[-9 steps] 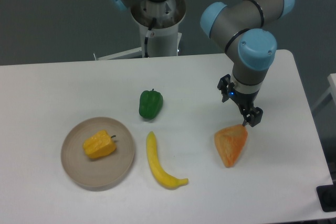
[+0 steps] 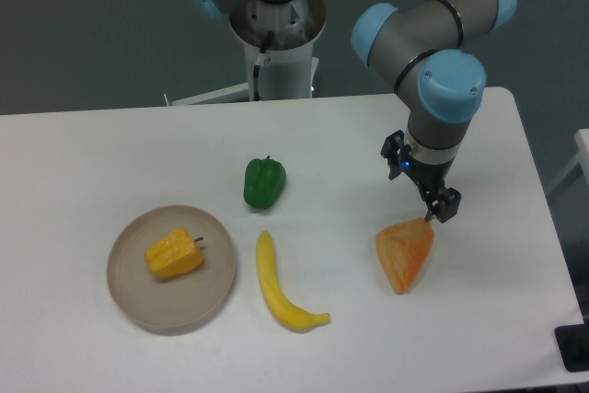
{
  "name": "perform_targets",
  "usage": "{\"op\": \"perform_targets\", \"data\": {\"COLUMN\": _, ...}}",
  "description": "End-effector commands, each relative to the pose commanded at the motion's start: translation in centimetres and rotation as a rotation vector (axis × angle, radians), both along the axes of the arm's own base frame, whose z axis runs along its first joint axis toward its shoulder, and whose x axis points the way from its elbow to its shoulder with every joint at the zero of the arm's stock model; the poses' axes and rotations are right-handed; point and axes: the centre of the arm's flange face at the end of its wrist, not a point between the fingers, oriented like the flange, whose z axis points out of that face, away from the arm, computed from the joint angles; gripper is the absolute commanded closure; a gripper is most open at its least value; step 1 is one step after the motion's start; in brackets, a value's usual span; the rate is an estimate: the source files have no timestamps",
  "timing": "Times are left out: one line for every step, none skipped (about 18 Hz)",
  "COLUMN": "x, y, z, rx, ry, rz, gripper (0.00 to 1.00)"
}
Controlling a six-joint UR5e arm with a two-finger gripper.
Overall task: Pick up the yellow pepper from the plate
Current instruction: 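Move the gripper over the plate above the yellow pepper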
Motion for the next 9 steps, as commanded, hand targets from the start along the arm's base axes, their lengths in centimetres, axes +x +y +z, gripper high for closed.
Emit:
{"op": "perform_targets", "data": {"x": 0.3, "y": 0.1, "z": -0.1, "rx": -0.002, "ry": -0.002, "rz": -0.005, "gripper": 0.00}}
{"op": "perform_targets", "data": {"x": 1.1, "y": 0.4, "z": 0.1, "rx": -0.007, "ry": -0.002, "rz": -0.018, "gripper": 0.00}}
{"op": "perform_targets", "data": {"x": 2.3, "y": 0.9, "z": 0.2, "rx": -0.006, "ry": -0.002, "rz": -0.030, "gripper": 0.00}}
{"op": "perform_targets", "data": {"x": 3.5, "y": 1.4, "z": 0.2, "rx": -0.007, "ry": -0.006, "rz": -0.031, "gripper": 0.00}}
{"op": "perform_targets", "data": {"x": 4.7, "y": 1.8, "z": 0.0, "rx": -0.009, "ry": -0.008, "rz": -0.014, "gripper": 0.00}}
{"op": "perform_targets", "data": {"x": 6.4, "y": 2.6, "z": 0.0, "rx": -0.004, "ry": -0.014, "rz": -0.003, "gripper": 0.00}}
{"op": "perform_targets", "data": {"x": 8.0, "y": 3.4, "z": 0.0, "rx": 0.004, "ry": -0.023, "rz": 0.002, "gripper": 0.00}}
{"op": "perform_targets", "data": {"x": 9.3, "y": 4.0, "z": 0.0, "rx": 0.018, "ry": -0.035, "rz": 0.010, "gripper": 0.00}}
{"op": "perform_targets", "data": {"x": 10.2, "y": 4.5, "z": 0.0, "rx": 0.027, "ry": -0.049, "rz": 0.026, "gripper": 0.00}}
